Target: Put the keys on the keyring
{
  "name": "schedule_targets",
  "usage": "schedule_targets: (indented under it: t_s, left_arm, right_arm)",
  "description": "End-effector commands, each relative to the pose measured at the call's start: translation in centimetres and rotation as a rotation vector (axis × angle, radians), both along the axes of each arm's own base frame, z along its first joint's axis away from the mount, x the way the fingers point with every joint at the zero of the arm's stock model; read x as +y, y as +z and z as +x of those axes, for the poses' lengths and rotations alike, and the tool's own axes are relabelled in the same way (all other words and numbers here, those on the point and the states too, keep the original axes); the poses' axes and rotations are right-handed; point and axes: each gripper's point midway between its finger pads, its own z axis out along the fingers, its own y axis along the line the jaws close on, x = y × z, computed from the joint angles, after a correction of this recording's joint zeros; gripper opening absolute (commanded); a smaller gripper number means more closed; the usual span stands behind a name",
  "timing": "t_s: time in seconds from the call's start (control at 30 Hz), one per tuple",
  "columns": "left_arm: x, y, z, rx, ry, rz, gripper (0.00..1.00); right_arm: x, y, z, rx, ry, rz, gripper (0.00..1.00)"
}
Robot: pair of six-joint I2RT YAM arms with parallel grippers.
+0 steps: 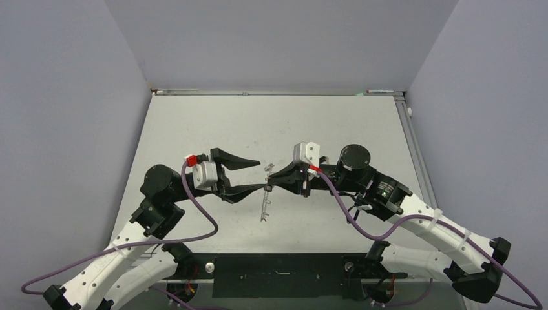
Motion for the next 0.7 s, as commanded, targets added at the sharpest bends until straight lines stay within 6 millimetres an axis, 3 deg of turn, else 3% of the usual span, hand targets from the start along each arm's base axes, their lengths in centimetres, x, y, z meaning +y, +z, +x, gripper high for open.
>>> schedule_targets:
  t_s: [0.0,0.2,0.5,0.67]
  left_arm:
    - [0.1,-1.0,-0.4,-0.034,-0.030,0.126,0.41]
    - [-0.7,-2.2,-0.9,0.034,-0.103,0.168,0.29]
    - [-1.9,-3.1,-1.6,0.101,-0.185,0.192,0.32]
    - [-2.7,-4.0,-1.8,0.133,-0.206,0.224,0.28]
  right_arm:
    - [-1.3,0.5,0.0,-0.049,-0.006,-0.092,0.05]
    - [-1.8,-1.1,-0.2,-0.030,0.009,-0.196,0.05]
    - [-1.5,-2.1,-0.4,-0.014,0.045,-0.247,0.05]
    - [-1.4,-2.2,-0.3,-0.022,0.045,-0.238,0.05]
